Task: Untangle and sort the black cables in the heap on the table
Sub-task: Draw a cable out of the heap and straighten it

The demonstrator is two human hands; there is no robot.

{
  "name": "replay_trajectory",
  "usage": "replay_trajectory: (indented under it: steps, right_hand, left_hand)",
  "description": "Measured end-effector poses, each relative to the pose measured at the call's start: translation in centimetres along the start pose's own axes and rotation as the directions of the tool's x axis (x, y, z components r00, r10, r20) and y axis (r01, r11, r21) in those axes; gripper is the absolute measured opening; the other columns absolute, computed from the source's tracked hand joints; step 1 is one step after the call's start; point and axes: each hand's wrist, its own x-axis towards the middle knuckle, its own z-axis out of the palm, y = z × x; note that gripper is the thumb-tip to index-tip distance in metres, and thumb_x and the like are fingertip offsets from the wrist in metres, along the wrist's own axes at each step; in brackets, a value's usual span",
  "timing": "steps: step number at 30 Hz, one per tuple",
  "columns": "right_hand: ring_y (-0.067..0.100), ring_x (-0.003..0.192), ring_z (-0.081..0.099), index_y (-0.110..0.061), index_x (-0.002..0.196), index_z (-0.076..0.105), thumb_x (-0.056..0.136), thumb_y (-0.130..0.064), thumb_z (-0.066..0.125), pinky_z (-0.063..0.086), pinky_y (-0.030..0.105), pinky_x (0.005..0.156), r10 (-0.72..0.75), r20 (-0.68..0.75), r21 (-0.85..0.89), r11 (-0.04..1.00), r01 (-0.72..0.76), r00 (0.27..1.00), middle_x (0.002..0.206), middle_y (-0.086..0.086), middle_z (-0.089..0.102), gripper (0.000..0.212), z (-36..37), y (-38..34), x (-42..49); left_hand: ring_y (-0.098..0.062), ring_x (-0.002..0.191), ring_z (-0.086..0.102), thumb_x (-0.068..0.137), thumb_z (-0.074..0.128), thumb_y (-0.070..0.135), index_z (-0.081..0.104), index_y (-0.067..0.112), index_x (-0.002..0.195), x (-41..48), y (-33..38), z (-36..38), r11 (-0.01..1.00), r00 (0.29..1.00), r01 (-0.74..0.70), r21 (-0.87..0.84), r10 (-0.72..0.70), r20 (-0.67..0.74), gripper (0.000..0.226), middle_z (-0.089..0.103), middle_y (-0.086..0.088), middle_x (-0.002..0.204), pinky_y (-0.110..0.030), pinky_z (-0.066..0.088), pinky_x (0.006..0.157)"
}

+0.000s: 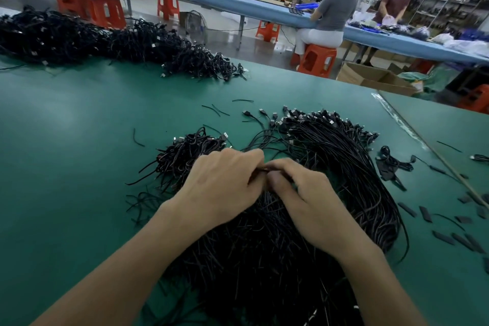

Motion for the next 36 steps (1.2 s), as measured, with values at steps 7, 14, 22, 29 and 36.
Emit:
replay_trajectory:
  steps: [7, 14, 22, 29, 36]
  right_hand:
    - [0.008, 0.058, 0.053, -0.028, 0.081, 0.068, 0.086, -0.043, 0.062, 0.046, 0.024, 0.054, 0.098, -0.285, 0.289, 0.957, -0.012, 0.954, 0.071, -0.005, 0.064, 0.017, -1.3, 0.9, 0.4]
    - [0.012, 0.058, 0.052, -0.033, 0.074, 0.071, 0.085, -0.045, 0.061, 0.044, 0.035, 0.054, 0.097, -0.092, 0.404, 0.913, -0.052, 0.991, 0.064, -0.006, 0.064, 0.019, 0.3, 0.4, 0.8]
    - [0.013, 0.047, 0.04, -0.027, 0.081, 0.063, 0.101, -0.034, 0.051, 0.035, 0.035, 0.045, 0.047, 0.29, 0.064, 0.996, -0.068, 0.956, 0.057, -0.001, 0.051, 0.024, 1.4, -1.1, -1.1]
    - [0.003, 0.06, 0.054, -0.028, 0.077, 0.071, 0.088, -0.039, 0.071, 0.039, 0.011, 0.056, -0.036, -0.01, 0.127, 0.991, 0.037, 0.999, 0.069, -0.015, 0.061, 0.016, -1.6, -1.4, 0.0]
    - [0.02, 0.054, 0.037, -0.026, 0.075, 0.07, 0.086, -0.053, 0.058, 0.032, 0.044, 0.05, 0.122, -0.022, 0.367, 0.924, -0.105, 0.992, 0.057, 0.006, 0.046, 0.031, 0.4, -0.5, 0.0]
  left_hand:
    - [-0.008, 0.039, 0.03, 0.095, 0.041, 0.06, 0.062, 0.021, 0.063, -0.4, -2.0, -2.5, 0.822, 0.954, 0.248, -0.513, -0.115, 0.278, 0.054, 0.037, 0.01, 0.043, -0.024, 0.029, 0.045]
    - [-0.01, 0.042, 0.019, 0.102, 0.042, 0.048, 0.058, 0.021, 0.064, -2.0, 0.5, -2.5, 0.109, 0.794, 0.514, -0.851, 0.314, 0.52, 0.05, 0.028, 0.006, 0.05, -0.017, 0.021, 0.039]
    - [-0.012, 0.067, 0.063, 0.1, 0.044, 0.031, 0.075, 0.011, 0.1, -1.2, -0.4, 0.9, 0.1, 0.944, 0.162, -0.982, -0.306, 0.125, 0.037, 0.063, 0.002, 0.071, -0.022, 0.053, 0.062]
    - [-0.011, 0.041, 0.047, 0.103, 0.04, 0.038, 0.07, 0.011, 0.079, -3.2, 0.0, 0.6, 0.431, 0.889, 0.419, -0.799, -0.016, 0.457, 0.047, 0.052, 0.003, 0.049, -0.027, 0.041, 0.042]
    - [-0.001, 0.03, 0.029, 0.099, 0.043, 0.049, 0.054, 0.016, 0.06, -3.4, 0.2, -1.3, -0.355, 0.733, 0.679, -0.642, 0.28, 0.621, 0.052, 0.03, 0.01, 0.038, -0.015, 0.024, 0.032]
